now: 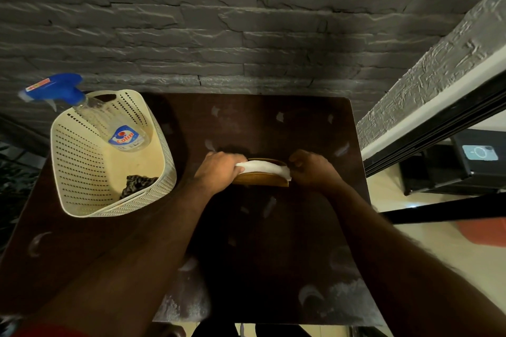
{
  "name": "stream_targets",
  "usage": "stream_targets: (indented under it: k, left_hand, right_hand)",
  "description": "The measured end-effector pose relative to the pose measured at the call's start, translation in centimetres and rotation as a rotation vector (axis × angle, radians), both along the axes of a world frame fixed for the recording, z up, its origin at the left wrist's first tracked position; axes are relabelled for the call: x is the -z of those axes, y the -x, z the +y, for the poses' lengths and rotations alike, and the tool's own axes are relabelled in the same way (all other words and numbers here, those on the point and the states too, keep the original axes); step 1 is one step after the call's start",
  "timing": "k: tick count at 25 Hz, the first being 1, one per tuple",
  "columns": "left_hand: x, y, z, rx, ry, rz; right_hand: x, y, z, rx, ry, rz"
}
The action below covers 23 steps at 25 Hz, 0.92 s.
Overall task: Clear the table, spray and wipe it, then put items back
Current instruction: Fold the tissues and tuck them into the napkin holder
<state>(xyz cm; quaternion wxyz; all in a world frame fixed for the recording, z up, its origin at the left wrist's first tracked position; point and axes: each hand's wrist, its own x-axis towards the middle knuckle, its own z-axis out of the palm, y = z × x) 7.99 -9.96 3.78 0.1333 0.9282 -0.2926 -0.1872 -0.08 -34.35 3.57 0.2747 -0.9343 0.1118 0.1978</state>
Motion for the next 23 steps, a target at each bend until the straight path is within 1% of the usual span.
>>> stream_targets:
  k: [2, 5, 8, 11, 17, 20, 22, 23]
  left_hand:
    - [0.0, 0.1, -0.3, -0.015, 0.005, -0.022]
    - [0.1, 0.2, -0.4, -0.054, -0.010, -0.013]
    - [-0.1, 0.3, -0.3, -0.048, -0.020, 0.008]
    - [0.0, 0.2, 0.0, -0.042, -0.062, 0.004]
    - [0.2, -0.4, 1.1, -0.109, -0.183, 0.019]
    - [-0.2, -0.7, 0.0, -0.035, -0.206, 0.028]
    - [0.4, -0.4, -1.1, 0.005, -0.220, 0.045]
    - [0.7, 0.0, -1.5, 0.009, -0.224, 0.035]
  right_hand:
    - [-0.2, -0.1, 0.5, -0.038, -0.060, 0.021]
    - [0.0, 0.1, 0.9, 0.001, -0.127, 0.018]
    - [0.4, 0.4, 1.3, -0.010, -0.059, -0.016]
    - [0.9, 0.3, 1.3, 0.053, 0.016, -0.034]
    - [0.4, -0.1, 1.0, 0.025, 0.032, -0.025]
    - [-0.3, -1.0, 2.4, -0.069, 0.135, -0.043]
    - [-0.1, -1.4, 3.7, -0.162, 0.209, 0.005]
    - [0.2, -1.4, 4.3, -0.175, 0.225, 0.023]
